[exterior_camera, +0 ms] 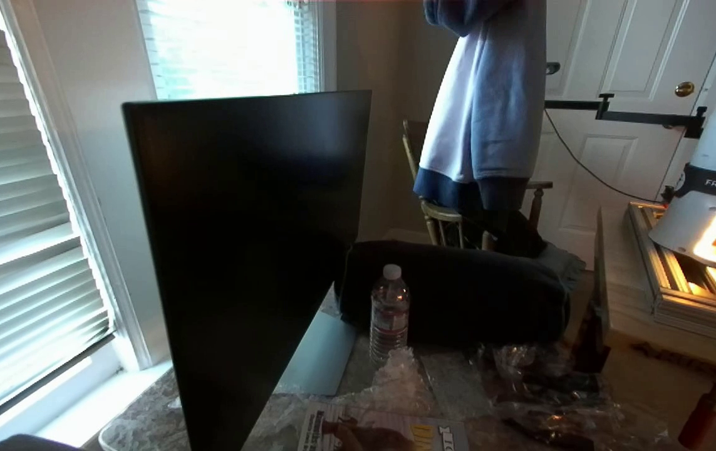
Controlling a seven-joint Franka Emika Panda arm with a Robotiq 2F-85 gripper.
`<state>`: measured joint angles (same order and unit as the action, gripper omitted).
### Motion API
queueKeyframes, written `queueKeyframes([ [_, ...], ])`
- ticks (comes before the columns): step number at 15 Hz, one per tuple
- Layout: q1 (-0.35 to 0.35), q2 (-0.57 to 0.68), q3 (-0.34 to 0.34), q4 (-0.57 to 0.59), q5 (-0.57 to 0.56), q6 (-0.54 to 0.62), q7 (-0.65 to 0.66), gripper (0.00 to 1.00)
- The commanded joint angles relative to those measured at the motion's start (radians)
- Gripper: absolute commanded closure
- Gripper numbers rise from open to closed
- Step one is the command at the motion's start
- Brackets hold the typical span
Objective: Remove the hoodie from the backrest of the chair and place it on the seat of the chair.
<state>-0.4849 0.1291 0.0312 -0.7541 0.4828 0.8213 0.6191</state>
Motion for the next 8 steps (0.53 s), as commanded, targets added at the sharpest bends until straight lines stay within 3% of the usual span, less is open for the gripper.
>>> queueKeyframes([
  [1, 0.033, 0.069, -0.141, 0.041, 0.051, 0.007, 0.052, 0.99],
  [2, -0.029, 0.101, -0.091, 0.071, 0.045, 0.002, 0.076, 0.99],
  [8, -0.123, 0.178, -0.091, 0.088, 0.067, 0.014, 0.199, 0.99],
])
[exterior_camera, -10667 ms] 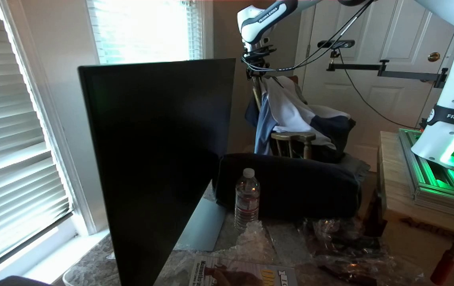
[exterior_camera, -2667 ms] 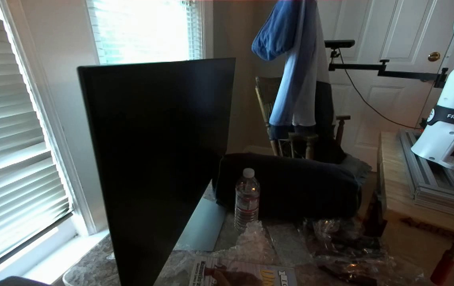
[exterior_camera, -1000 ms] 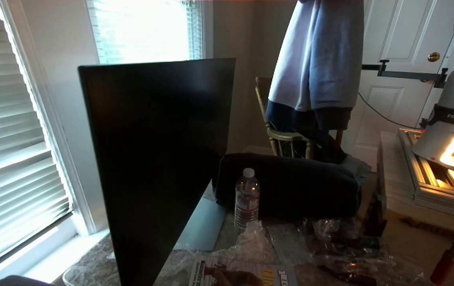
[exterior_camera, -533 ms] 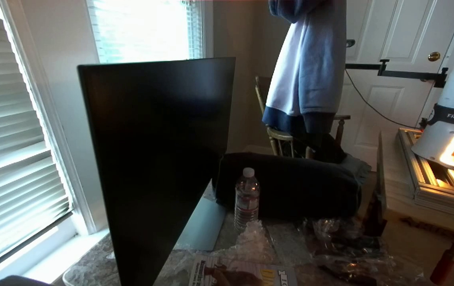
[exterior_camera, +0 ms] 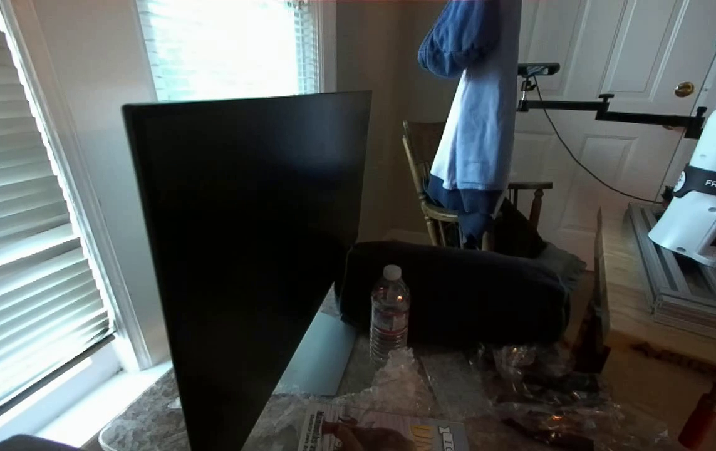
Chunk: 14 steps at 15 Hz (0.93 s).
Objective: Remove the hoodie from the backrest of the chair and place it on the seat of the chair.
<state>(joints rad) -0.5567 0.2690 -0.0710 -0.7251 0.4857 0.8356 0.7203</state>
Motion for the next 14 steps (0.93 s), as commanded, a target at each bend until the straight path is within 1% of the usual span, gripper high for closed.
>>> queueKeyframes([
  [1, -0.073, 0.048, 0.011, 0.061, 0.077, 0.001, 0.12, 0.99],
  [5, -0.146, 0.09, 0.016, 0.091, 0.13, 0.003, 0.209, 0.99],
  [6, -0.158, 0.116, 0.015, 0.121, 0.138, 0.003, 0.229, 0.99],
  [7, -0.166, 0.135, 0.014, 0.148, 0.138, 0.004, 0.251, 0.99],
  [9, -0.159, 0.184, 0.007, 0.217, 0.112, 0.016, 0.277, 0.99],
  [10, -0.143, 0.2, 0.007, 0.235, 0.083, 0.03, 0.283, 0.99],
  [11, -0.095, 0.186, -0.024, 0.205, 0.043, 0.07, 0.266, 0.99],
  [12, -0.072, 0.206, -0.028, 0.23, 0.005, 0.09, 0.266, 0.99],
  [14, -0.002, 0.236, -0.045, 0.271, -0.099, 0.131, 0.258, 0.99],
])
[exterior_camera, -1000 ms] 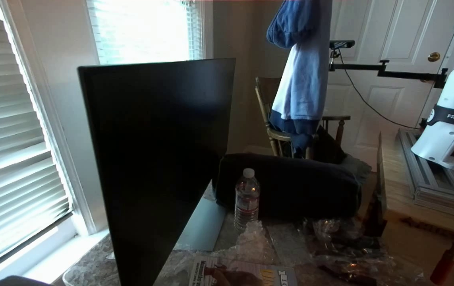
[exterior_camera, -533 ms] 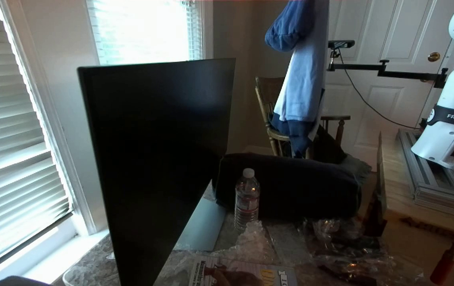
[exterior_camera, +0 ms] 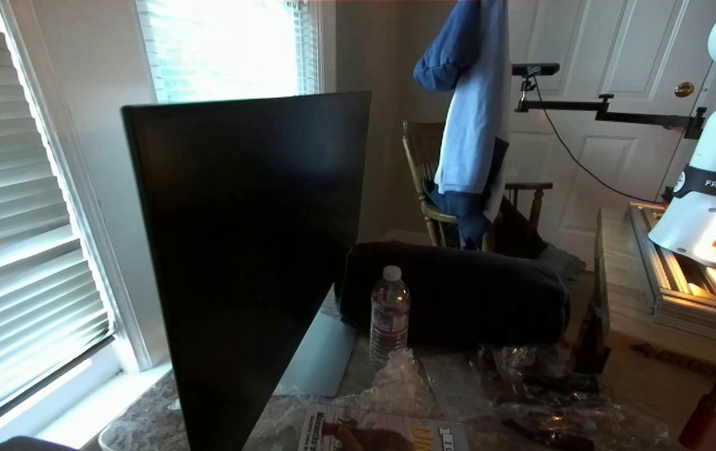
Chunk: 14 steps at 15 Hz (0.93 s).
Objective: Remove the hoodie from the backrest of the chair and place it on the seat of the chair.
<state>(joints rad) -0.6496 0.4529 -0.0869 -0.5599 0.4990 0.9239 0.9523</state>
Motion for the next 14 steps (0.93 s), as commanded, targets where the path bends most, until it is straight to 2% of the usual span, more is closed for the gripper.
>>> queueKeyframes([
  [1, 0.128, 0.07, -0.04, 0.127, -0.169, 0.059, 0.023, 0.99],
  [5, 0.243, 0.135, -0.091, 0.185, -0.374, 0.084, -0.006, 0.99],
  [6, 0.264, 0.135, -0.105, 0.17, -0.422, 0.093, -0.015, 0.99],
  [7, 0.289, 0.106, -0.119, 0.093, -0.47, 0.131, -0.023, 0.99],
  [10, 0.301, 0.176, -0.143, 0.15, -0.551, 0.112, -0.037, 0.99],
  [14, 0.295, 0.229, -0.153, 0.134, -0.587, 0.122, -0.048, 0.99],
])
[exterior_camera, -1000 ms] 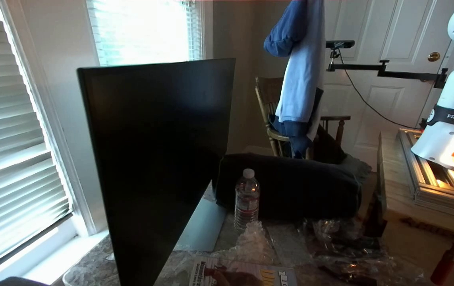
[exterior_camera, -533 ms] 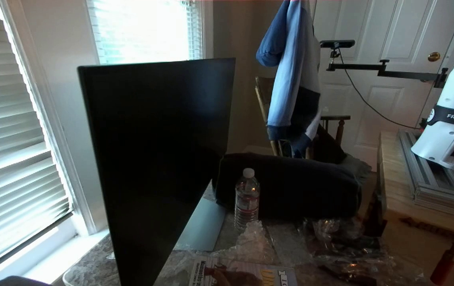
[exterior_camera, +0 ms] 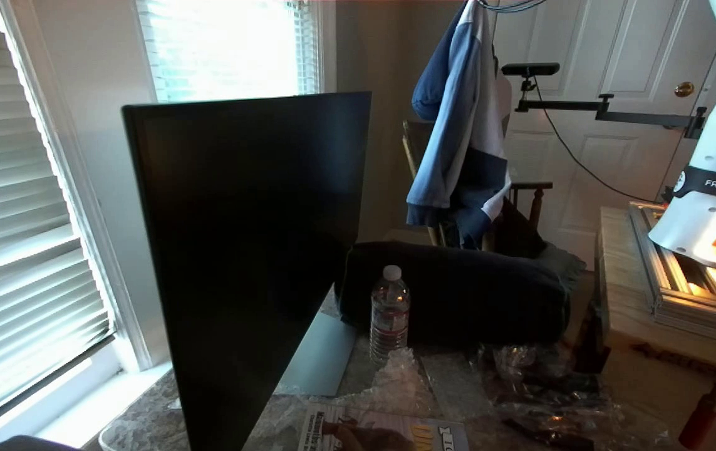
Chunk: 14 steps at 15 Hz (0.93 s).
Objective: Remove the hoodie from the backrest of the chair and place it on the seat of the chair.
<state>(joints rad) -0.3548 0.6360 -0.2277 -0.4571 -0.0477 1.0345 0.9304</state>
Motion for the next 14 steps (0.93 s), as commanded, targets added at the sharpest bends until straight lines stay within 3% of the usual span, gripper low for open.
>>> queueKeyframes([
  [1, -0.001, 0.061, -0.013, 0.03, -0.042, 0.008, -0.029, 0.99],
  [9, -0.006, 0.199, -0.029, 0.033, -0.073, 0.025, -0.032, 0.99],
  [14, -0.029, 0.291, -0.028, 0.042, -0.052, 0.112, 0.009, 0.99],
])
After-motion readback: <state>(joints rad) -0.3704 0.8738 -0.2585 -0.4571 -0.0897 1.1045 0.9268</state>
